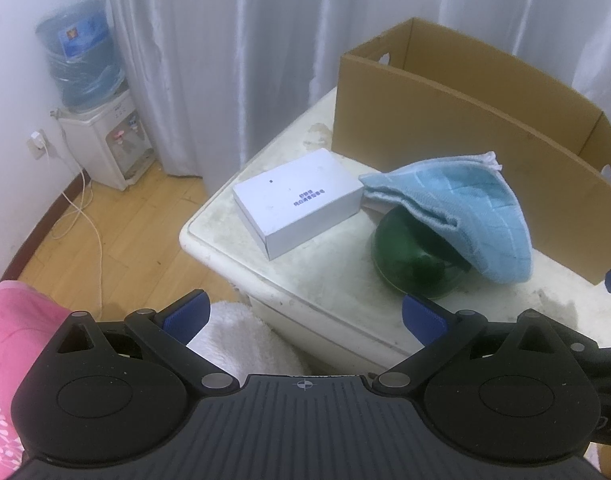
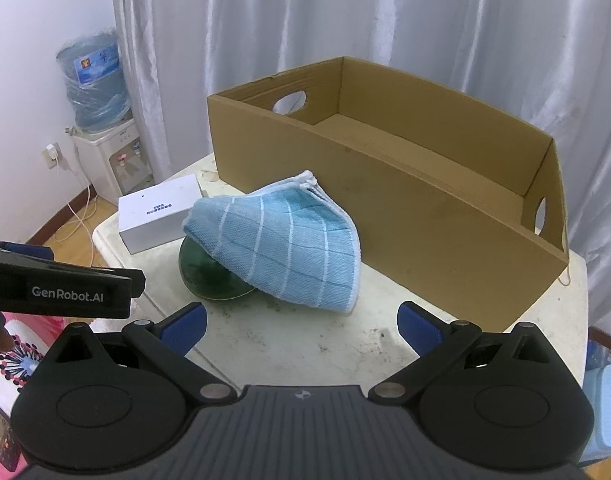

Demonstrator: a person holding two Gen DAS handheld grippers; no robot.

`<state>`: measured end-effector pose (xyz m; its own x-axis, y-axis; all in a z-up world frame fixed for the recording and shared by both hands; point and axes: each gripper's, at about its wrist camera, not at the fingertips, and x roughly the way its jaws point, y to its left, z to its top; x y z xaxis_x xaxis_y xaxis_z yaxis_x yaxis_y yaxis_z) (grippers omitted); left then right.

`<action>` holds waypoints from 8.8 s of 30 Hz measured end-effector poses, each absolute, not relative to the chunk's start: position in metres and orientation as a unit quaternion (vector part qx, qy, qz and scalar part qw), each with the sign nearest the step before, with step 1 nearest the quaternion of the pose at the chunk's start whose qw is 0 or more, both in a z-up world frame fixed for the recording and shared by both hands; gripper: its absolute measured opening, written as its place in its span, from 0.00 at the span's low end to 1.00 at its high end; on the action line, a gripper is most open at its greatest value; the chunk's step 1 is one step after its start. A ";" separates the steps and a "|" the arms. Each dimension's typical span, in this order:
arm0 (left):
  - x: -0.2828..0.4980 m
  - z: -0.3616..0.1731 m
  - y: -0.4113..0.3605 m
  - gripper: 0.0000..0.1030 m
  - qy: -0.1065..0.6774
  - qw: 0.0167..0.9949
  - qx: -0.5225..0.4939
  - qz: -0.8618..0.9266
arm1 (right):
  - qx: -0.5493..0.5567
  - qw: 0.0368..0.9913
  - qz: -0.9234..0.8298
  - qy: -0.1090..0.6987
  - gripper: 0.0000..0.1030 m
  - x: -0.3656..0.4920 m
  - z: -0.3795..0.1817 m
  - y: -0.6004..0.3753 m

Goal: Organize objects
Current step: 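Move the right gripper toward the light-blue towel on the green jar, then close the right gripper on the towel's edge, then lift the towel off the jar with the right gripper, then carry the towel over the cardboard box and open the right gripper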

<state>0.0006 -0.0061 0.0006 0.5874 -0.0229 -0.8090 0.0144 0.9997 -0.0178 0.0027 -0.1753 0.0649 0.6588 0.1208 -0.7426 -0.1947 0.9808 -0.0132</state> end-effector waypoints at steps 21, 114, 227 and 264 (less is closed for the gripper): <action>0.028 -0.008 -0.014 1.00 0.466 0.885 0.005 -0.013 | -0.015 0.902 0.069 0.425 1.00 0.028 0.057 -0.185; 0.055 -0.003 -0.005 0.08 0.445 0.850 -0.199 -0.200 | 0.321 0.816 0.180 0.446 0.02 0.072 0.039 -0.244; 0.072 -0.024 0.020 0.12 0.412 0.856 -0.207 -0.235 | 0.313 0.824 0.194 0.430 0.13 0.075 0.030 -0.211; 0.164 0.093 -0.143 0.10 0.345 0.841 -0.189 -0.372 | 0.369 0.858 0.163 0.318 0.12 0.102 0.145 -0.381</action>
<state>0.1637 -0.1433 0.0930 0.4853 -0.7565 -0.4384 0.4958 0.6511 -0.5748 0.1015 -0.3806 0.1450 0.7447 0.5151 -0.4243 -0.0457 0.6736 0.7377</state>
